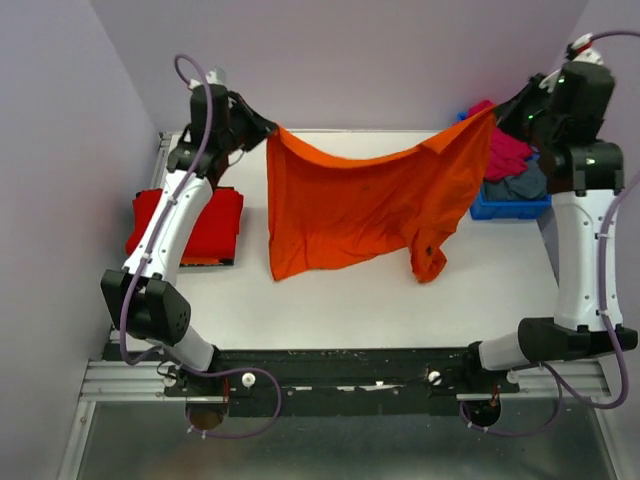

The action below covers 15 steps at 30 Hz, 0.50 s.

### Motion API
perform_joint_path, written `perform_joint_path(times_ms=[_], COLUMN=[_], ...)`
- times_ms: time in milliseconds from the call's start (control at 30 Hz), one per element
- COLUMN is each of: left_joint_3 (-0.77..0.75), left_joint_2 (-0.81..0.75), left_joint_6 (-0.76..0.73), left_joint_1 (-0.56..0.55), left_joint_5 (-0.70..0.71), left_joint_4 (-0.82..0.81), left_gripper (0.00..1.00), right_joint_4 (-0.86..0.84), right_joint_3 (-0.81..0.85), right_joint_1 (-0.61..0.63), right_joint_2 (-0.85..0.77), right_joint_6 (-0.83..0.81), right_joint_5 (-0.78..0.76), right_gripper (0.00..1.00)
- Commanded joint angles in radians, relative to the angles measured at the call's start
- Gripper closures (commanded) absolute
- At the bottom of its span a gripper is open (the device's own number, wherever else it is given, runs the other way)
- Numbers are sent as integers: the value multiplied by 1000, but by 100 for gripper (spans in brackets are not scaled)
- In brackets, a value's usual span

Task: Fold and stack the t-shirts
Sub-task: Flatten out the tshirt

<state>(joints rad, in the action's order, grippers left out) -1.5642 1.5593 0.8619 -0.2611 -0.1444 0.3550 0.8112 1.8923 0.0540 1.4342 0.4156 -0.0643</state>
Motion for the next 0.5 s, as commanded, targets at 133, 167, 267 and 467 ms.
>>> perform_joint_path(times_ms=[133, 167, 267, 467], left_joint_3=[-243, -226, -177, -230], left_joint_2=[-105, -142, -255, -373], left_joint_6=[-24, -27, -32, -38], left_joint_1=[203, 216, 233, 237], left_joint_5=[-147, -149, -139, -109], left_joint_4=[229, 223, 217, 254], left_gripper=[100, 100, 100, 100], right_joint_4=[158, 157, 137, 128], right_joint_3=[229, 214, 168, 221], right_joint_1=[-48, -48, -48, -46], right_joint_2=[-125, -161, -282, -426], right_joint_6=[2, -3, -30, -80], right_joint_5=[100, 95, 87, 74], right_gripper=[99, 99, 99, 99])
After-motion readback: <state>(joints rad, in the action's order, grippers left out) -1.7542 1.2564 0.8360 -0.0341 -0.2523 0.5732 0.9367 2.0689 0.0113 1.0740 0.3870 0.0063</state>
